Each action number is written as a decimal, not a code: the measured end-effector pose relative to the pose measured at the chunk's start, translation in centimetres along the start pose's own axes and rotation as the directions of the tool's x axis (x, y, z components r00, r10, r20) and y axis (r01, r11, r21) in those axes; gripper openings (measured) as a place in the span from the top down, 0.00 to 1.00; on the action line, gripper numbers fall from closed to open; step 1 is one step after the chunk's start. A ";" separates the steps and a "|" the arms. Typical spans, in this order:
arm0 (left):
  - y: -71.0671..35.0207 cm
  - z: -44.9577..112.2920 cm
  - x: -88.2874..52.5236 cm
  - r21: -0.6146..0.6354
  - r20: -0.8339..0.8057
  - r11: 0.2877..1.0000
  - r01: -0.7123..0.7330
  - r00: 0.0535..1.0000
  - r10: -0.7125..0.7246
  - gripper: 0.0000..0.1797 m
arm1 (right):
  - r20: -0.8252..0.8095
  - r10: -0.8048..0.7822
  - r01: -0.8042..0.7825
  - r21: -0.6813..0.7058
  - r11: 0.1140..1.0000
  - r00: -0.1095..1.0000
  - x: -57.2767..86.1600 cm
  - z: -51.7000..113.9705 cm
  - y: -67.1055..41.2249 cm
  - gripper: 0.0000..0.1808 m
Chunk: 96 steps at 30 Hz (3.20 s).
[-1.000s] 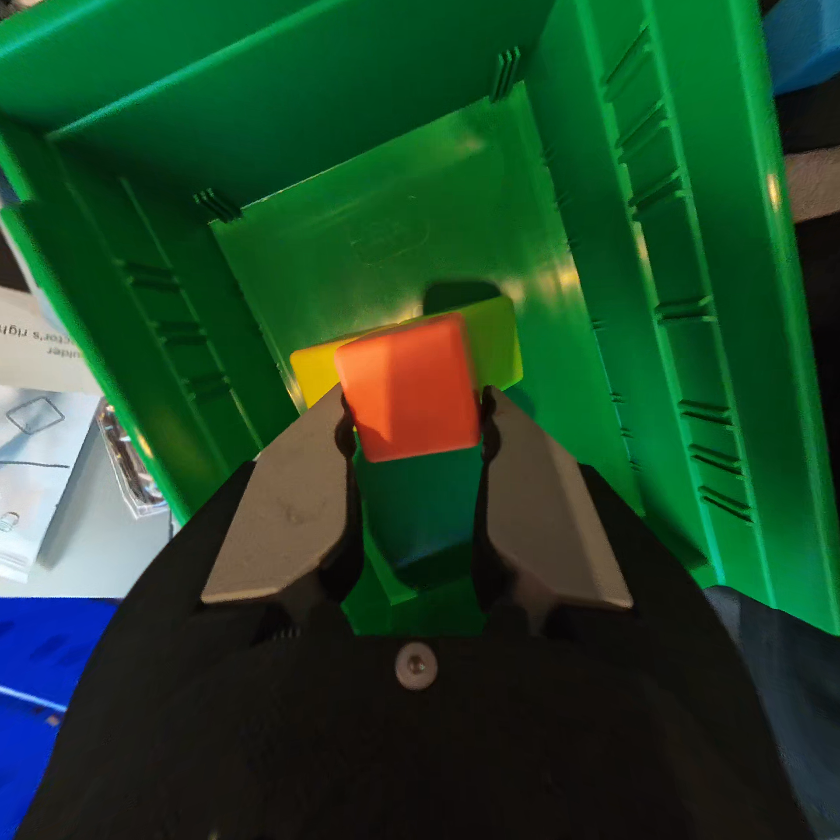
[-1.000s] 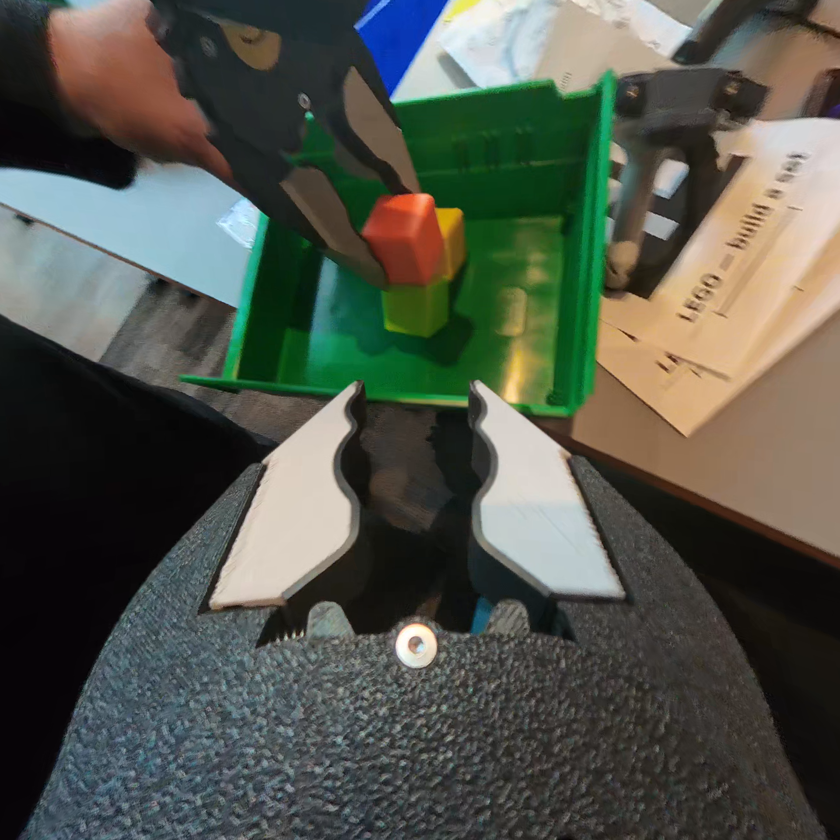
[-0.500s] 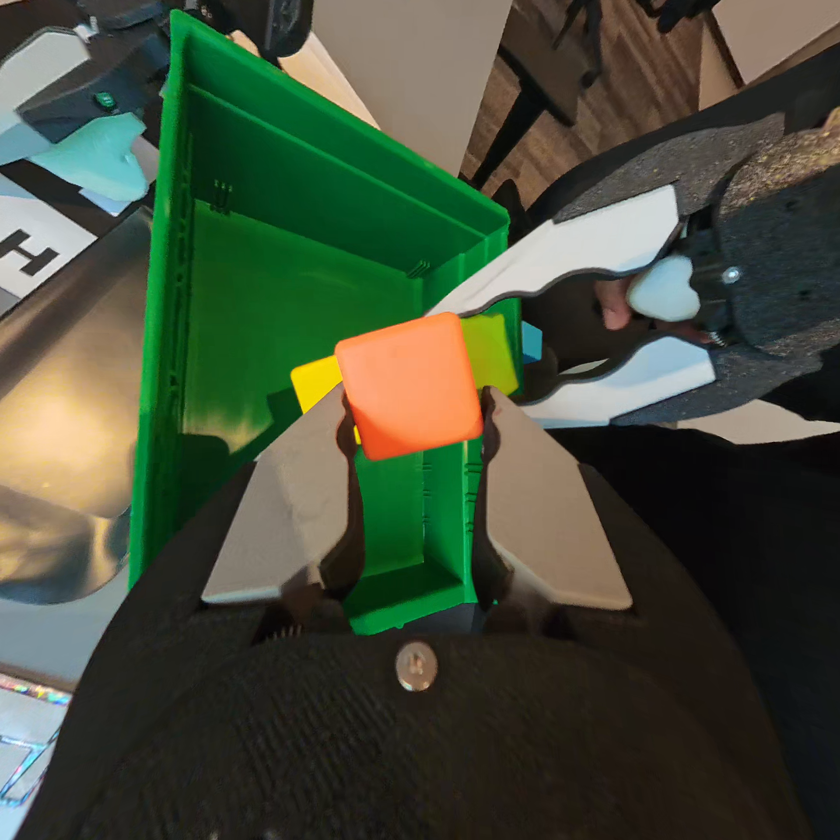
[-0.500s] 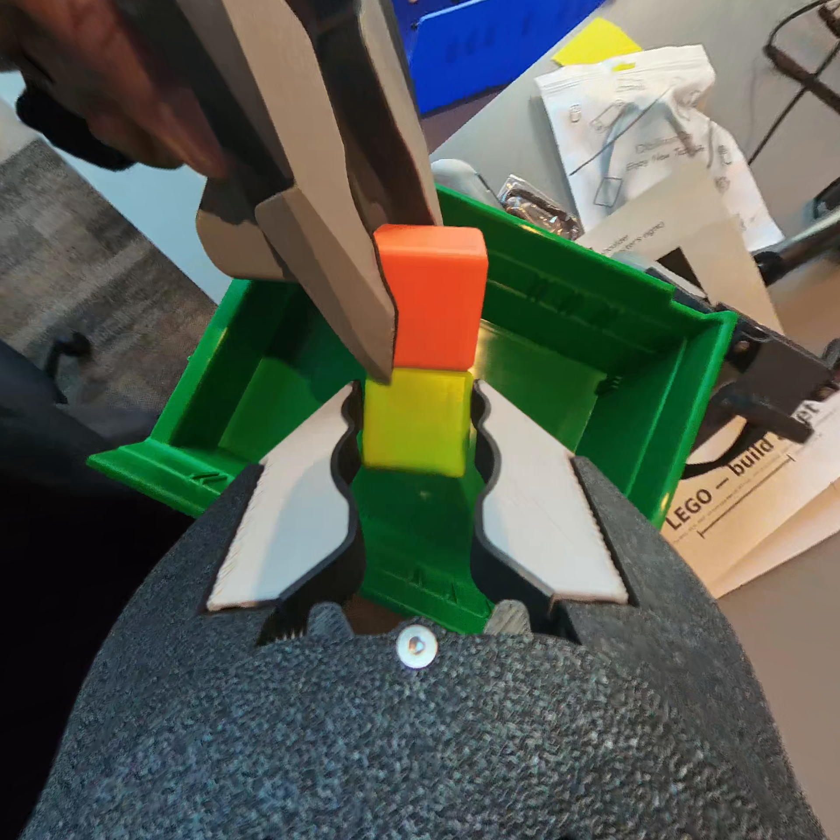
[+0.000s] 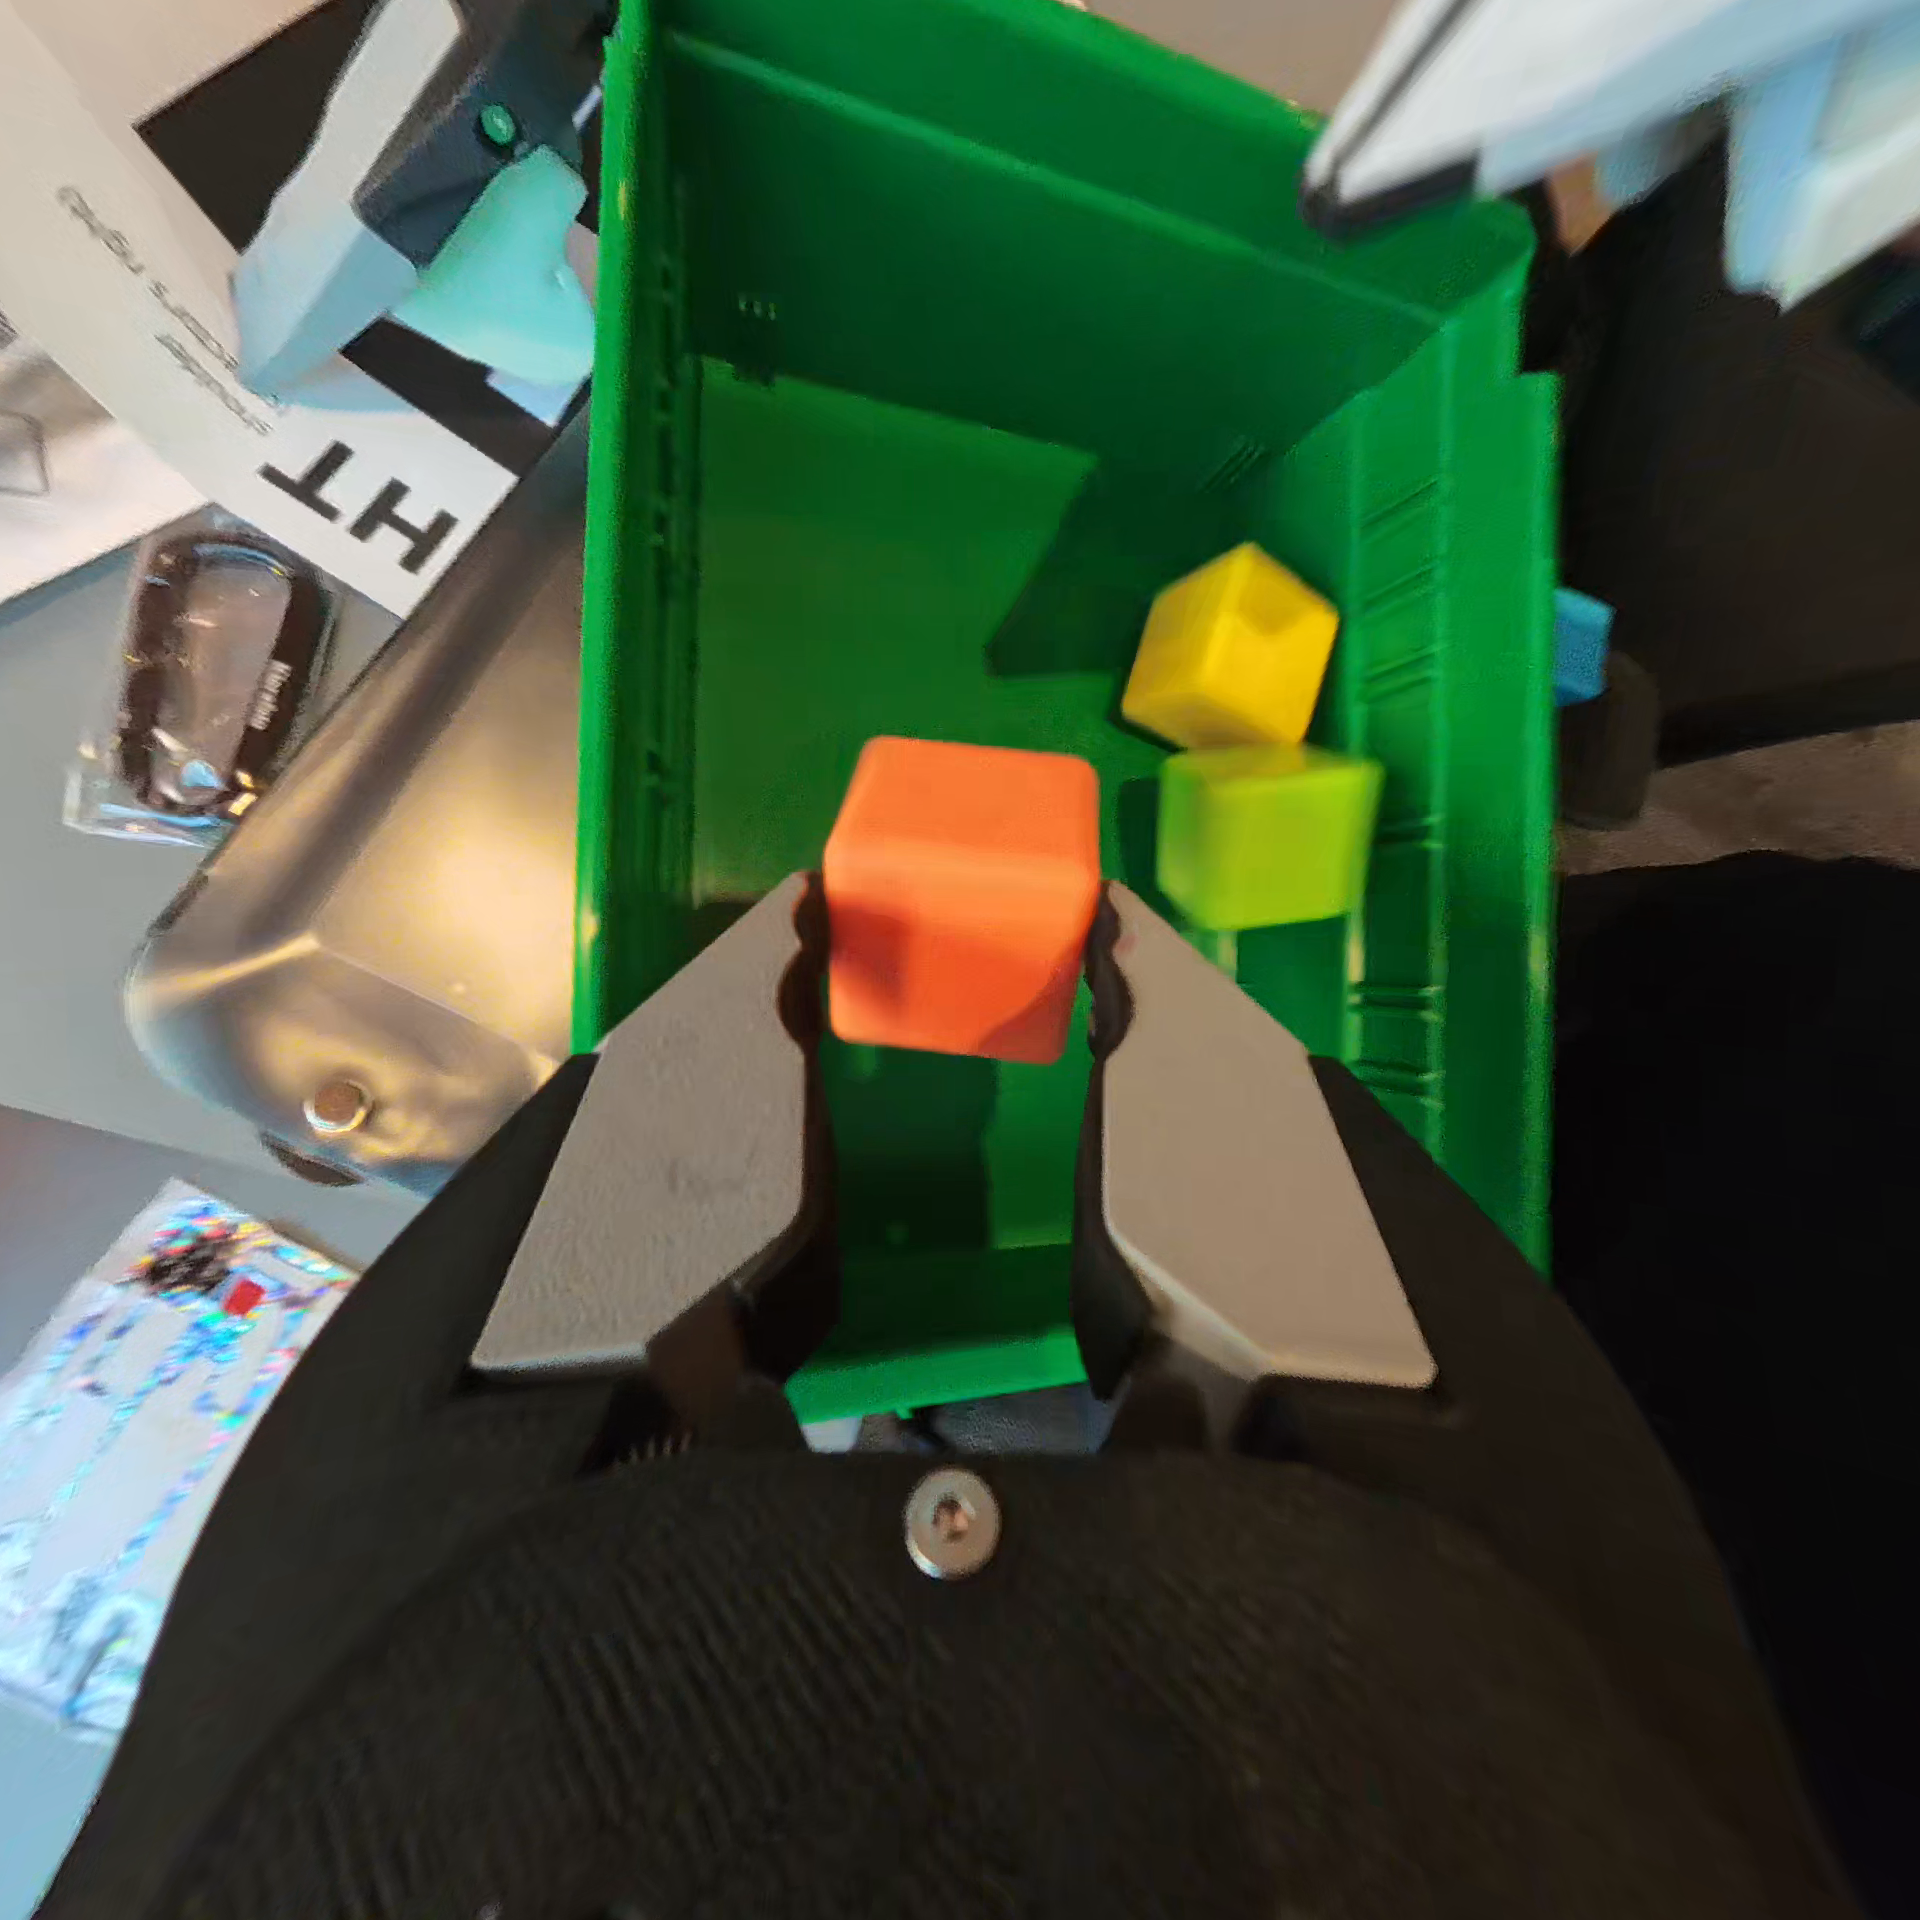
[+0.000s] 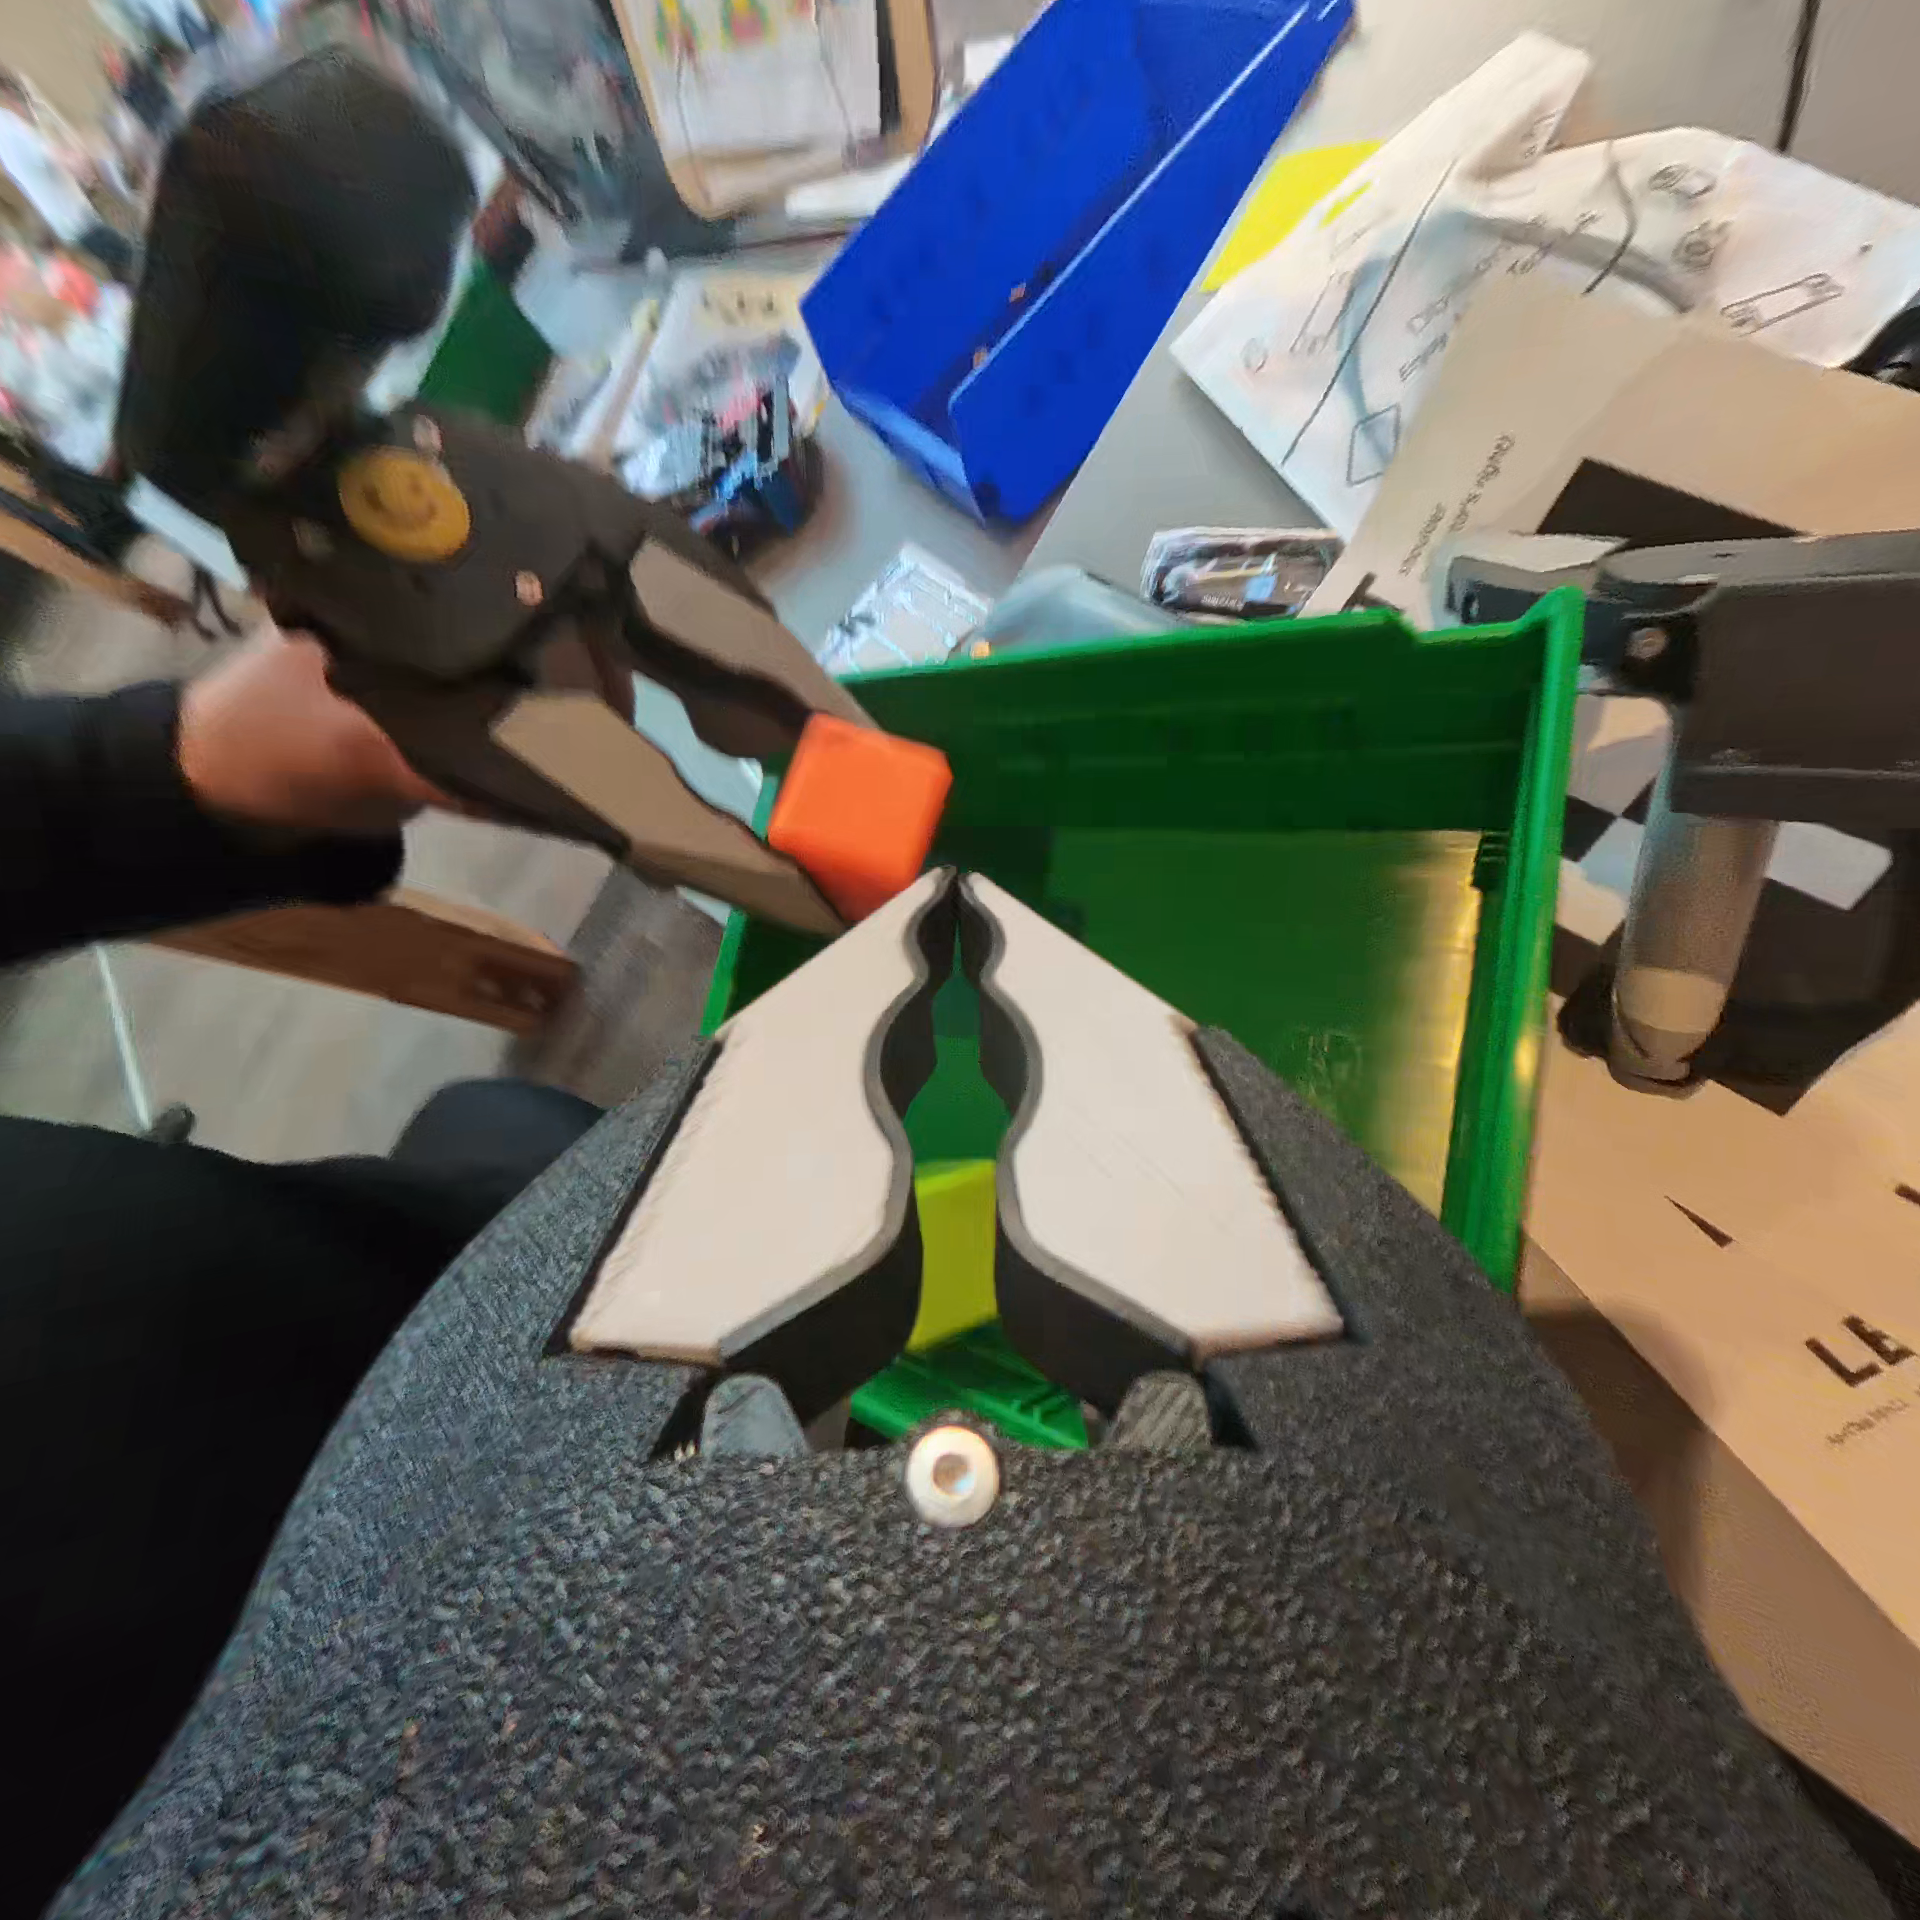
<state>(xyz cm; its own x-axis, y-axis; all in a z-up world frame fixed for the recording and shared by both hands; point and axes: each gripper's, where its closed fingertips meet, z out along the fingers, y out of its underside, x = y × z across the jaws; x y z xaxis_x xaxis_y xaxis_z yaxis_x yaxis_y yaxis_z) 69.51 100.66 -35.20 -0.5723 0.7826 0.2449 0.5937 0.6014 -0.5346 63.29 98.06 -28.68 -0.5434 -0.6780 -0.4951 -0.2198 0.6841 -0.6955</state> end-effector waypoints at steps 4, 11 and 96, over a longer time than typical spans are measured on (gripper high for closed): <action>1.8 1.9 -2.1 -0.129 0.132 0.990 -0.062 0.988 0.079 0.71 | -0.010 0.034 -0.035 -0.030 0.999 0.999 1.3 0.4 -0.2 1.00; 3.0 2.1 -2.9 -0.163 0.219 0.976 -0.143 0.959 0.177 0.72 | -0.128 -0.094 0.072 -0.169 0.983 0.987 3.0 0.3 2.9 0.87; -9.1 -4.0 1.4 0.012 0.341 0.857 -0.514 0.808 0.480 0.74 | 0.162 0.245 -0.258 0.060 0.964 0.956 -3.8 -2.1 -3.9 0.64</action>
<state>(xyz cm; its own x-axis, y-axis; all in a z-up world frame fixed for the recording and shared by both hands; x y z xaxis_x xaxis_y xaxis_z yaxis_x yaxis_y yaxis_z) 65.59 96.98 -26.73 -0.3705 0.8666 -0.3343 0.7964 0.1112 -0.5944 64.49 98.49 -22.98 -0.4417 -0.5239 -0.7283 -0.0234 0.8183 -0.5744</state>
